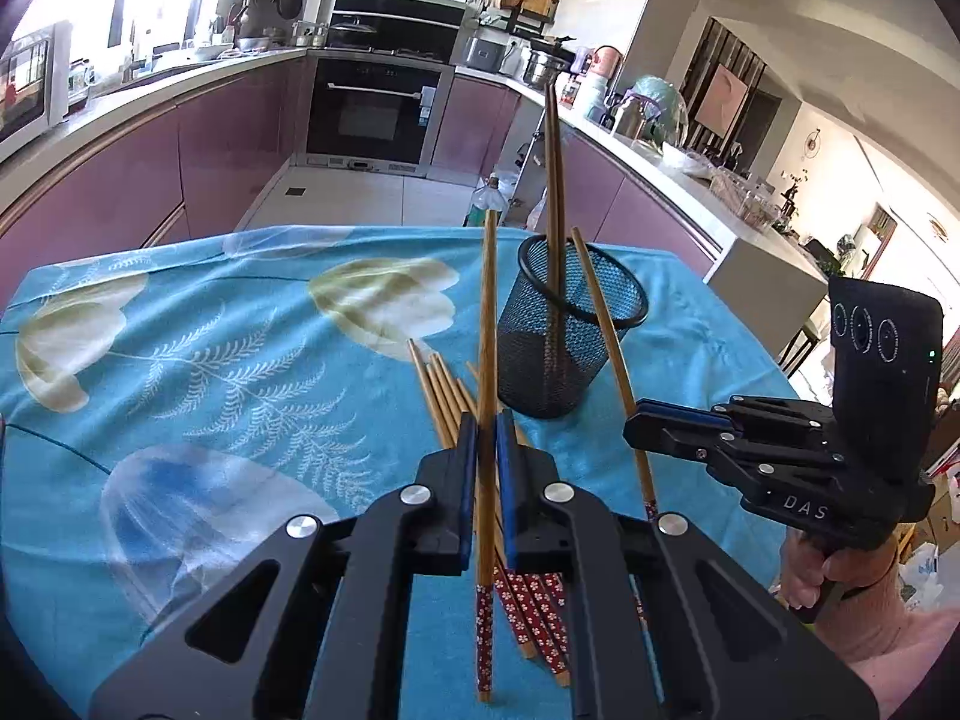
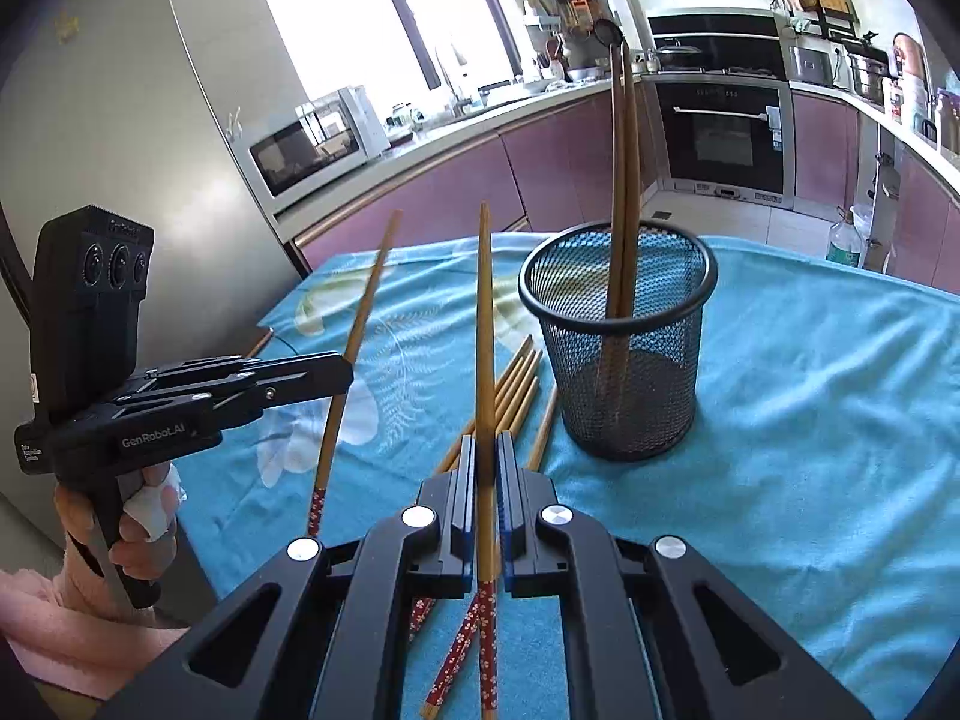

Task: Organize utensils
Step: 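Raise both held chopsticks upright and lower them into the mesh cup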

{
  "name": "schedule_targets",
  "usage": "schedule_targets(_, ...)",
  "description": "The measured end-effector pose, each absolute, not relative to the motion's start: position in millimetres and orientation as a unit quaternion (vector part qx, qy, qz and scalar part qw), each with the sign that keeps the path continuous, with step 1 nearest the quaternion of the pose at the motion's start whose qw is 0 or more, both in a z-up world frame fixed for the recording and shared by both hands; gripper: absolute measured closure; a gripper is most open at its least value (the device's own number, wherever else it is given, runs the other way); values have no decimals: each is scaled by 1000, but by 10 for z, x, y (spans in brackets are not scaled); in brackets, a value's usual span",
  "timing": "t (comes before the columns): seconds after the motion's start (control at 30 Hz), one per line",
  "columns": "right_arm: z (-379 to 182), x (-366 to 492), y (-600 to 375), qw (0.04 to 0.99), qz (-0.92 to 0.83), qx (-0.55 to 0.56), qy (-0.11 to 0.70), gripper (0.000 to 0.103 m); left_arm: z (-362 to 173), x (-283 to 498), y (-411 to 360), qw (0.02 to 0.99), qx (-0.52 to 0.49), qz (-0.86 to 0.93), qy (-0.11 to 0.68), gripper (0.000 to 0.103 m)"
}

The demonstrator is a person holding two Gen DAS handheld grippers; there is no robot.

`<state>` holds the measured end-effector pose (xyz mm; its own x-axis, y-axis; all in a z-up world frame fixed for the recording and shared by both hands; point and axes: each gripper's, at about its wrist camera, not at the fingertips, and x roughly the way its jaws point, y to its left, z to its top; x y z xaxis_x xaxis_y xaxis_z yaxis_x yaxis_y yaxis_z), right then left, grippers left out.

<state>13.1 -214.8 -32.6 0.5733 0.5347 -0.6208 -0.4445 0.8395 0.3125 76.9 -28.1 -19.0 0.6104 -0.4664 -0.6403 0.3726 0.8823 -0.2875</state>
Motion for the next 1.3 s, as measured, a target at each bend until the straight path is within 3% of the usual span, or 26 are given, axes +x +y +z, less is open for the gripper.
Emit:
schedule_targets(0.83,548,266,-2594,929,265,80,245,97,871,850,-505,916,-81,-290,264,96)
schedule_targets(1.3,725,541,-2692,940,250,86,216,97,1357,1077,-677,928,-69,-288,225,96)
